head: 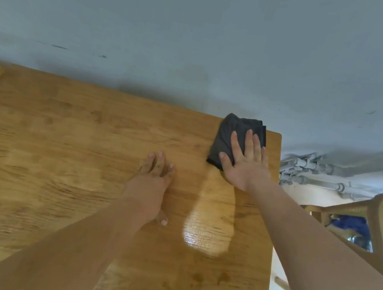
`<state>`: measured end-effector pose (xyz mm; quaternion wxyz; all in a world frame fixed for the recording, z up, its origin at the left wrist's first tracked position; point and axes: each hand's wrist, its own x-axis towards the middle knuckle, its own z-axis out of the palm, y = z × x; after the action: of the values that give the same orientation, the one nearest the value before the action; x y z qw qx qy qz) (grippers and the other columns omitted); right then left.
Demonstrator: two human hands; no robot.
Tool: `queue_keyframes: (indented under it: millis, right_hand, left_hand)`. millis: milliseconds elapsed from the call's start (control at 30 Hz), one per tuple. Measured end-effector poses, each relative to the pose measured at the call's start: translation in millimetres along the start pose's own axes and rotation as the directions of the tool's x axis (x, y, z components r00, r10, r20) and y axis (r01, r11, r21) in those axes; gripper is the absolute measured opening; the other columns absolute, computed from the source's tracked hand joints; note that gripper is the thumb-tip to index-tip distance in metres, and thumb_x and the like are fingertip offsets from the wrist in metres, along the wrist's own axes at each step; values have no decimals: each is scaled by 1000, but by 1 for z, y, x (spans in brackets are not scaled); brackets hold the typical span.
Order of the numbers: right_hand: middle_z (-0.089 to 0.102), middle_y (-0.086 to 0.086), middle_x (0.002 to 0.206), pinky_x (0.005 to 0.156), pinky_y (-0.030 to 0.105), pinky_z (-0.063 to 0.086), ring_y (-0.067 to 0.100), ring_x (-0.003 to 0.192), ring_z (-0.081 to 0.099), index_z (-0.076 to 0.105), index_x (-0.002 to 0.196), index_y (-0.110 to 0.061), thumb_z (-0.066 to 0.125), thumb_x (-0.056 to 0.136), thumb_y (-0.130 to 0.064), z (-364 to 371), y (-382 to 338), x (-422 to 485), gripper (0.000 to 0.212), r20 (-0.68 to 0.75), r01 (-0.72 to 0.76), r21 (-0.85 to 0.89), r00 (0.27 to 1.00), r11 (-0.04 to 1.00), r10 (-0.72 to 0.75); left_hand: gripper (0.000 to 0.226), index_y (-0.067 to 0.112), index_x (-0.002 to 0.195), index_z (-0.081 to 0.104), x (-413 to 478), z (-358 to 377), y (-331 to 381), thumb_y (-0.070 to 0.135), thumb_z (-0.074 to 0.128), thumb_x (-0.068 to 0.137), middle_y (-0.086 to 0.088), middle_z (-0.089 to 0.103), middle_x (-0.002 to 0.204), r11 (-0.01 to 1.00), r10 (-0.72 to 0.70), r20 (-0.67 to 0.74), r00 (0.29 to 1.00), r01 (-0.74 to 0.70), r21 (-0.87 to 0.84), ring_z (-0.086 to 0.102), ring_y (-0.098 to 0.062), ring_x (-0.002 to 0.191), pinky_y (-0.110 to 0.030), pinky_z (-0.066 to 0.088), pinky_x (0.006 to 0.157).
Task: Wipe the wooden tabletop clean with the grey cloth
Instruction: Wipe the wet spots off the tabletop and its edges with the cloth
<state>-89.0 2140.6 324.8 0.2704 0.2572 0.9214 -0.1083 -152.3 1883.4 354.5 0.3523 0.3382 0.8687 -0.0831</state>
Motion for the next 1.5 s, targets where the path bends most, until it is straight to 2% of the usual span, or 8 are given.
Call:
queue_keyframes:
  millis: [233, 467, 633, 867, 1167, 1300, 1400, 1500]
  right_hand:
    - [-24, 13, 169, 127, 50, -7, 29, 156, -21, -16, 162, -31, 0, 98, -67, 42, 42, -72, 75, -123, -205, 161, 966, 965, 226]
    - [-19, 16, 169, 125, 53, -11, 35, 156, -18, -7, 162, -23, 6, 101, -57, 112, -32, -178, 71, -93, -84, 150, 991, 985, 99]
    - [-58, 8, 149, 118, 54, -26, 28, 138, -54, -43, 148, -34, -6, 97, -63, 81, -44, -117, 69, 3, -23, 71, 1000, 997, 22]
    - [-44, 11, 160, 120, 55, -22, 32, 148, -40, -32, 154, -33, 6, 101, -64, 16, -63, -18, 72, 45, -66, 62, 997, 996, 64]
    - [-41, 12, 161, 122, 53, -20, 30, 149, -39, -29, 157, -30, 2, 102, -60, 78, -87, -113, 70, -96, -72, 137, 992, 988, 85]
    - [-45, 11, 159, 121, 53, -21, 29, 146, -42, -31, 156, -30, 1, 103, -58, 114, -107, -173, 68, -70, -102, 168, 991, 981, 115]
    - [-47, 11, 157, 121, 54, -21, 30, 146, -43, -32, 154, -30, 3, 104, -57, 132, -129, -204, 67, -38, -127, 197, 990, 972, 137]
    - [-46, 14, 156, 121, 56, -21, 33, 147, -41, -34, 152, -29, 7, 105, -55, 145, -161, -223, 68, -19, -124, 191, 991, 974, 130]
  left_hand:
    - [148, 26, 162, -14, -6, -5, 4, 60, 90, 63, -10, -35, 164, 1000, 0, 10, 1000, 0, 13, -25, -33, 154, -49, 19, 126]
    - [147, 25, 163, -11, -10, -8, 3, 58, 91, 63, -10, -34, 164, 1000, 1, 14, 1000, -1, -23, -24, -33, 154, -48, 13, 127]
    - [146, 23, 163, -8, -2, -7, 1, 58, 92, 62, -12, -30, 166, 1000, 7, -20, 1000, -7, -28, -23, -33, 154, -47, 6, 128]
    - [147, 25, 162, -12, 2, -2, 1, 59, 91, 63, -12, -32, 165, 1000, -9, 1, 1000, 9, 15, -24, -33, 154, -48, 11, 126]
    - [142, 20, 162, -10, -20, 5, 2, 57, 89, 68, -17, -28, 166, 1000, -16, -38, 999, 16, -6, -20, -34, 155, -48, 6, 126]
    - [100, 9, 163, -2, -65, 37, -8, 31, 68, 95, -19, -23, 167, 997, 69, -245, 967, -56, 61, -15, -35, 156, -46, 3, 126]
    - [93, 11, 163, 1, -108, 74, -36, 11, 62, 93, -12, -24, 168, 983, 172, -206, 963, -155, 97, -17, -27, 157, -41, 3, 126]
    - [98, 16, 164, 1, -143, 99, -70, 13, 67, 91, -10, -25, 168, 983, 169, -134, 976, -158, 90, -15, -24, 157, -35, -2, 124]
